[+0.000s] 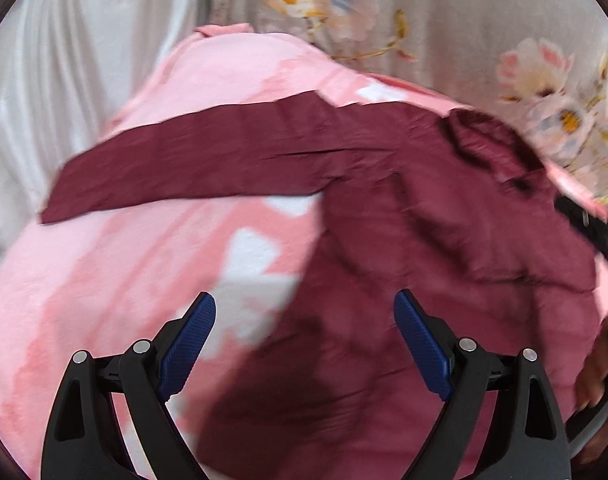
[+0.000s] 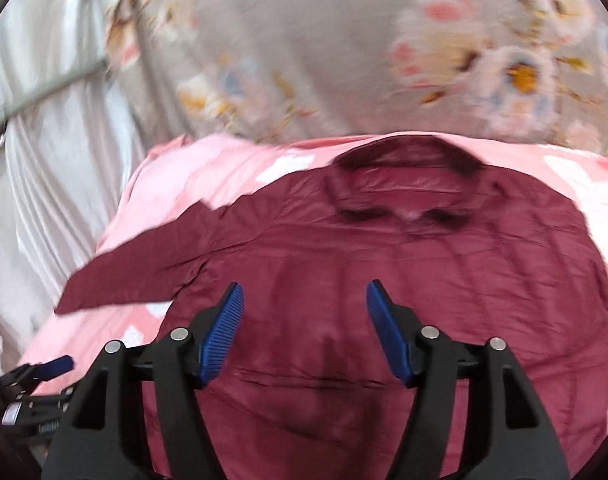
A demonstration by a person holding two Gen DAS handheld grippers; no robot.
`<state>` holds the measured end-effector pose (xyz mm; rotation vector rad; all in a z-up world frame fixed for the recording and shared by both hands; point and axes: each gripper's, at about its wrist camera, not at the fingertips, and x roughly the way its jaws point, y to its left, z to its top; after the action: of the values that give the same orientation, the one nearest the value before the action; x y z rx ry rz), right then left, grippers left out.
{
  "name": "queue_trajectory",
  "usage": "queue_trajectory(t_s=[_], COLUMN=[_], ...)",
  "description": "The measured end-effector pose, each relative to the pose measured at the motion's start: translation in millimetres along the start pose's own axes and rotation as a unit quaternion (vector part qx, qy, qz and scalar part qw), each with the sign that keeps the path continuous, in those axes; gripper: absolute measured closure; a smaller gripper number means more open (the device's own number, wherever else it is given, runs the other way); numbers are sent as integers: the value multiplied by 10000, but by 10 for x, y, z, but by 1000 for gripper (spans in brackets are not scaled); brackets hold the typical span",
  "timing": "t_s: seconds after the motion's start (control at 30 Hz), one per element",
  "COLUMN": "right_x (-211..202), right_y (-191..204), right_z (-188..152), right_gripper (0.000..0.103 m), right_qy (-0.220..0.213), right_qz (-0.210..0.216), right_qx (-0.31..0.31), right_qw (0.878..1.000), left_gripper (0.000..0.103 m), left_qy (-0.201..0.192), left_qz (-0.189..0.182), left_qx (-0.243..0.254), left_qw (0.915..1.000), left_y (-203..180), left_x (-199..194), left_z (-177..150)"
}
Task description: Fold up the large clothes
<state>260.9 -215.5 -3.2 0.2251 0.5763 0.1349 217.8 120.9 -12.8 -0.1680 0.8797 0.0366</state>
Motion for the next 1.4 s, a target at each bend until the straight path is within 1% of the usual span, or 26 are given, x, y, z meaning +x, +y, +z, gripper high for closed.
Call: queue_trajectory(t_s=[0.03, 0.13, 0.27, 0.37, 0.47, 0.5, 0.53, 0.57, 0.6, 0.63, 0.67, 0.7, 0.73, 0.83, 0.87, 0.9, 0.93, 1.0, 1.03, 1.1, 1.13, 1.2, 1.27, 1.3, 1.37, 1.4], right_x=[-55, -229, -430, -408, -288, -244, -185, -126, -70, -36, 21, 49, 25, -250, -299, -288, -195, 35, 84, 13, -37, -179, -362, -435, -527, -524], right_y=[-126, -668, -1488, -1962, -2284, -2350, -2414, -2461, -2494, -2504, -2512, -2502, -2483, -2327, -2295, -2295, -2313, -2368, -2369, -2297, -2263, -2197, -2067, -1981, -1739, -1629], right_z=[-18, -81, -164, -231, -257, -249, -234, -213, -190, -186, -144, -98, -55, 70, 66, 44, -5, -141, -183, -151, -128, -81, 7, 47, 186, 237], right_gripper=[41, 41, 41, 39, 39, 39, 39, 39, 40, 46, 54, 89, 101, 102, 102, 102, 102, 102, 102, 100, 96, 90, 87, 86, 86, 86], right_qy=[-11, -11, 13, 127, 243, 258, 271, 286, 294, 291, 306, 315, 242, -337, -389, -307, -48, 576, 706, 693, 666, 570, 289, 156, -75, -74], right_qz=[-107, -588, -981, -1206, -1110, -1076, -1033, -1011, -1003, -986, -961, -945, -968, -1239, -1432, -1584, -1824, -2002, -1950, -2110, -2183, -2320, -2535, -2593, -2420, -2273], right_qx=[111, 581, 1590, 2153, 2600, 2726, 2844, 2933, 2994, 3022, 3022, 2958, 2888, 2451, 2320, 2236, 2100, 1990, 1947, 1712, 1643, 1594, 1478, 1360, 1100, 987], right_qw=[9999, 9966, 9824, 9690, 9589, 9557, 9528, 9502, 9484, 9477, 9479, 9500, 9522, 9610, 9613, 9612, 9605, 9576, 9587, 9599, 9596, 9579, 9555, 9560, 9640, 9688], left_gripper=[15, 15, 15, 15, 17, 26, 31, 42, 61, 73, 93, 102, 102, 102, 102, 102, 102, 101, 101, 98, 97, 91, 86, 78, 67, 67], left_qy=[56, 282, 639, 727, 785, 809, 806, 809, 823, 835, 830, 796, 689, 268, 211, 223, 292, 532, 630, 433, 371, 240, -1, -188, -491, -592], left_qz=[-219, -561, -943, -937, -791, -721, -672, -615, -584, -565, -517, -492, -486, -515, -498, -435, -277, -127, -56, 95, 226, 364, 488, 543, 566, 474], left_qx=[-31, -83, -260, -269, -205, -227, -262, -249, -190, -132, -34, 28, 88, 188, 204, 264, 369, 521, 570, 709, 781, 764, 774, 761, 732, 753], left_qw=[9997, 9980, 9931, 9926, 9936, 9938, 9941, 9945, 9947, 9948, 9952, 9956, 9964, 9981, 9983, 9985, 9985, 9971, 9964, 9965, 9960, 9961, 9958, 9954, 9945, 9943], left_y=[-79, -313, -550, -751, -862, -878, -906, -932, -973, -1001, -1046, -1071, -1097, -1092, -1076, -1071, -1087, -1096, -1095, -1094, -1099, -1045, -999, -982, -997, -1054], left_x=[36, 221, 495, 704, 863, 906, 948, 986, 1014, 1031, 1050, 1051, 1023, 862, 843, 872, 954, 1150, 1261, 1248, 1212, 1094, 923, 801, 589, 484], left_z=[68, 226, 341, 399, 442, 458, 485, 512, 534, 549, 573, 589, 623, 708, 706, 690, 657, 563, 502, 451, 457, 519, 597, 648, 752, 800])
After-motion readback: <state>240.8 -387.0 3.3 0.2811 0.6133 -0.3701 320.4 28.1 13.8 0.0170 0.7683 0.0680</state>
